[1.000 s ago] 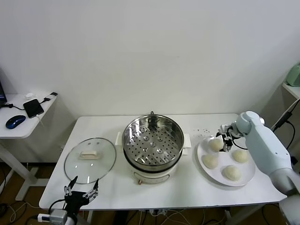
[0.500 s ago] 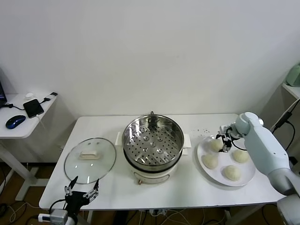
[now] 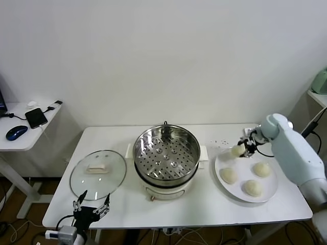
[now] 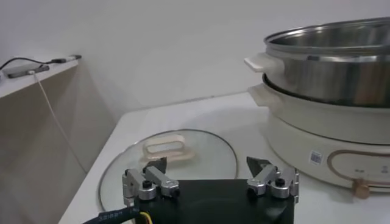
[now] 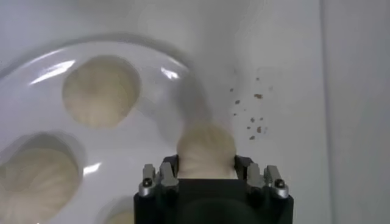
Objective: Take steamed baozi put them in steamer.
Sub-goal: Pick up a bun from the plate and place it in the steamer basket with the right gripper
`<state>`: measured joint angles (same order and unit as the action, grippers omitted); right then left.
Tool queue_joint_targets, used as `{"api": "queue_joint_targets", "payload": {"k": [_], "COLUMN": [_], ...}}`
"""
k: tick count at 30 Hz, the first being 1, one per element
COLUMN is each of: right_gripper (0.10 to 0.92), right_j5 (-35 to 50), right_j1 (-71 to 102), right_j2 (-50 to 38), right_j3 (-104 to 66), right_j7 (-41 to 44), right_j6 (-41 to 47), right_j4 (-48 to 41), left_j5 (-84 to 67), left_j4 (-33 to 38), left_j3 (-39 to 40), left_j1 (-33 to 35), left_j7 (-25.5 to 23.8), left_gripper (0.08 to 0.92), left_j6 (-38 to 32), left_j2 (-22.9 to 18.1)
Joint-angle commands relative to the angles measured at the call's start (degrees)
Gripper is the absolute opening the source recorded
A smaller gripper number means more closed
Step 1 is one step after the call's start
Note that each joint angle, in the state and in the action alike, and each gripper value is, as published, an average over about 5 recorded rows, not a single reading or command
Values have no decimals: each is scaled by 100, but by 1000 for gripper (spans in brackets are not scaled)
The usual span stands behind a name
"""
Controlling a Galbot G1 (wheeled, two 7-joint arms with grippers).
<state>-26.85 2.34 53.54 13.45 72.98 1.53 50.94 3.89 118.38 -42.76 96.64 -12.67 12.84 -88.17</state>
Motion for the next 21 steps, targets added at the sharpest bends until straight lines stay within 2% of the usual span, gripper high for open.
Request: {"api": "queue_joint_targets", "payload": {"k": [1,8,11,16,21], "right_gripper": [611,611,611,611,611], "right_j5": [1610,2091,2330,2988,3069], "right_j1": [-2207,-3173,-3228,-3133,-3115], "right_j2": [358,2118,2580,2831,2852], "right_j3": [1832,2380,2664,3382,4045], "right_j7": [542,665,668,520,192], "right_j6": [633,501,204,-1109,-2574], "right_j4": [-89,-1593,-1875,-1984,-1864], "left_j5": [147,190,192,177,184], "left_j4": [5,55,68,58,26], "left_j3": [9,-18,-35,-51,-36], "left_j1": [-32,-66,-55,-54,-37], "left_j7": [45,149,191,237,256], "left_gripper": [823,823,823,823,823], "left_j6": [-13,-79,-117,-123,-125], "left_j2": [14,17,16,-12,-37]}}
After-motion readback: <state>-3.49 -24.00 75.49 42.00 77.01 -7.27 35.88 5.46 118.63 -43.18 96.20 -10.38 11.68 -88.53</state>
